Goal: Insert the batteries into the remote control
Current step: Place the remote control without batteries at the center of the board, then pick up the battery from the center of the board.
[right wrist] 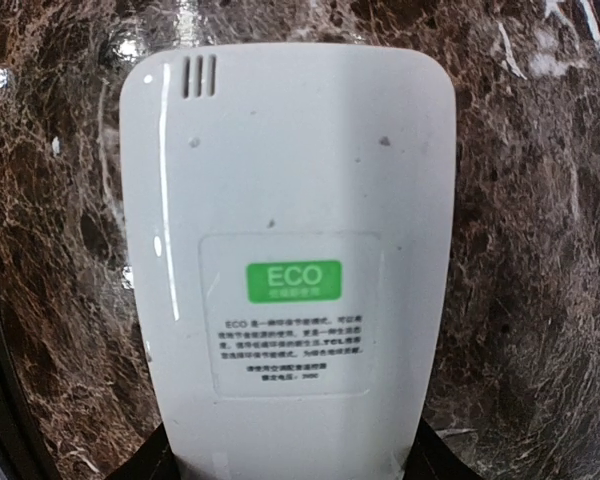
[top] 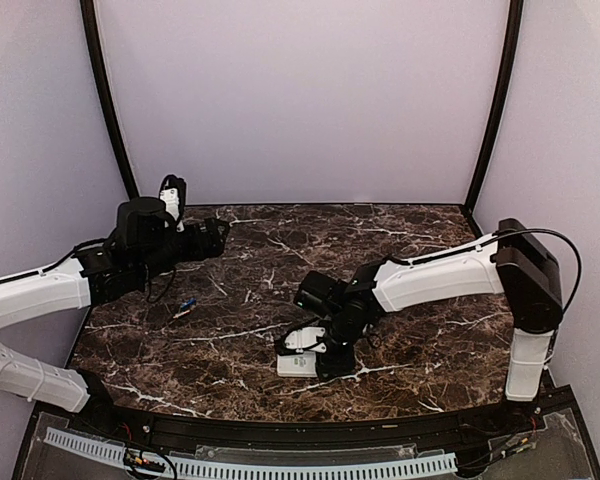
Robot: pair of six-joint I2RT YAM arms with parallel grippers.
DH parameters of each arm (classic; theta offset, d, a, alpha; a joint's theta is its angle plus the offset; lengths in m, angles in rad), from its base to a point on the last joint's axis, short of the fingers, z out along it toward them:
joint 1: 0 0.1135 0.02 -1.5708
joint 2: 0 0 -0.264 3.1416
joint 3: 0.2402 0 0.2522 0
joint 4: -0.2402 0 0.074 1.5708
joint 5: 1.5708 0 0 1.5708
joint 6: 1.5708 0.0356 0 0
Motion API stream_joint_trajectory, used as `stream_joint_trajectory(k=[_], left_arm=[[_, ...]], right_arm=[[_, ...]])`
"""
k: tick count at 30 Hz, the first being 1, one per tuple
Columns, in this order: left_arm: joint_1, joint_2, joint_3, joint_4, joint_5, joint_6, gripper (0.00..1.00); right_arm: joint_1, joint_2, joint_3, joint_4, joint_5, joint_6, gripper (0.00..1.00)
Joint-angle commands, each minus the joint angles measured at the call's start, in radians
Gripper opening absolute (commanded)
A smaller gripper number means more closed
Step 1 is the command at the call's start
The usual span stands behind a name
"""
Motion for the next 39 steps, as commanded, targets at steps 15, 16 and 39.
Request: stream_joint_trajectory(k=[15, 16, 39], left_arm=[[0.037, 0.069, 0.014, -0.099, 0.037, -0.019, 0.99], [0.038, 0.077, 0.017, -0.099, 0.042, -0.019, 0.99], [0.184, 0.582, 0.468, -1.039, 0.04, 0.541, 0.65]], right_arm=[[0.035, 0.127, 0.086, -0.089, 0.073, -0.041, 0.6], [0.035, 0.127, 0.086, -0.087, 0.08, -0.041, 0.61], [0.037, -0.105, 0.072, 0.007, 0.029, -0.027, 0.72]])
